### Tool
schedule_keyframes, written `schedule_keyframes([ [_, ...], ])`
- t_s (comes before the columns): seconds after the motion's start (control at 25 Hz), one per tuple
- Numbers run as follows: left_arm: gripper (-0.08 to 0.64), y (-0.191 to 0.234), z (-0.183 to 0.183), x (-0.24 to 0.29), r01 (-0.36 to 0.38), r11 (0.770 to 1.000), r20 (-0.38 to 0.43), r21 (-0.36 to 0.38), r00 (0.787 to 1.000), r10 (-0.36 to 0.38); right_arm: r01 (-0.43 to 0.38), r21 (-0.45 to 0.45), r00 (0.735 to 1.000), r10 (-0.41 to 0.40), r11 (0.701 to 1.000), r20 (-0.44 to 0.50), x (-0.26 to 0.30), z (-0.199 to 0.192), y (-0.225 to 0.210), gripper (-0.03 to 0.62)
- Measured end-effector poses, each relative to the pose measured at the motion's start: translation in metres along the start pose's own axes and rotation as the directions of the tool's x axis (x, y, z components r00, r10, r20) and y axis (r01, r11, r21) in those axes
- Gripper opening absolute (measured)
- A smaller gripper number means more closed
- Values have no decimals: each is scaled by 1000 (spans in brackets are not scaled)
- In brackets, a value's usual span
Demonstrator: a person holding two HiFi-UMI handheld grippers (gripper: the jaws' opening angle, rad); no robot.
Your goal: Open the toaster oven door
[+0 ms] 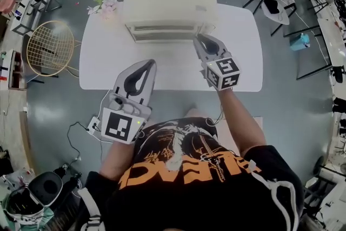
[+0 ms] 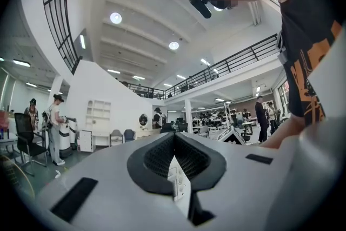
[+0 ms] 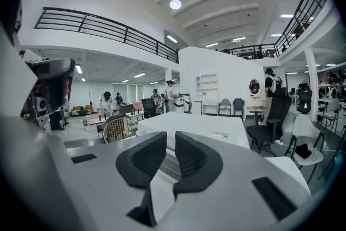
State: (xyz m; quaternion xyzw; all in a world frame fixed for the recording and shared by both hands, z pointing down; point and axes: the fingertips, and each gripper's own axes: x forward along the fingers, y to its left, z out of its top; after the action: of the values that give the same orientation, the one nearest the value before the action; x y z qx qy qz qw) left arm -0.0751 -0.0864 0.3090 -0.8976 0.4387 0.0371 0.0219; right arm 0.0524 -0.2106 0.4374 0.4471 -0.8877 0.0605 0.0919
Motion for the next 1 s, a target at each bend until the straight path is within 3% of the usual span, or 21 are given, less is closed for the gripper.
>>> schedule_keyframes([
  [0.24, 20, 7, -31, 10, -6, 999, -32, 32, 999, 7, 12, -2, 998, -12, 1000, -57, 20, -23, -17, 74],
  [0.4, 20, 5, -28, 18, -7, 1000, -19, -2, 1000, 7, 30, 12, 994, -28, 999, -102, 32, -37, -31, 83],
  [0.68, 20, 3, -28, 17, -13, 1000, -22, 4, 1000, 13, 96, 70, 982, -83, 993, -173, 53, -61, -62, 86],
  [1.0, 20, 9, -30, 11, -30, 1000, -40, 1, 999, 30, 112, 142, 973, -80, 983, -217, 75, -75, -71, 91],
])
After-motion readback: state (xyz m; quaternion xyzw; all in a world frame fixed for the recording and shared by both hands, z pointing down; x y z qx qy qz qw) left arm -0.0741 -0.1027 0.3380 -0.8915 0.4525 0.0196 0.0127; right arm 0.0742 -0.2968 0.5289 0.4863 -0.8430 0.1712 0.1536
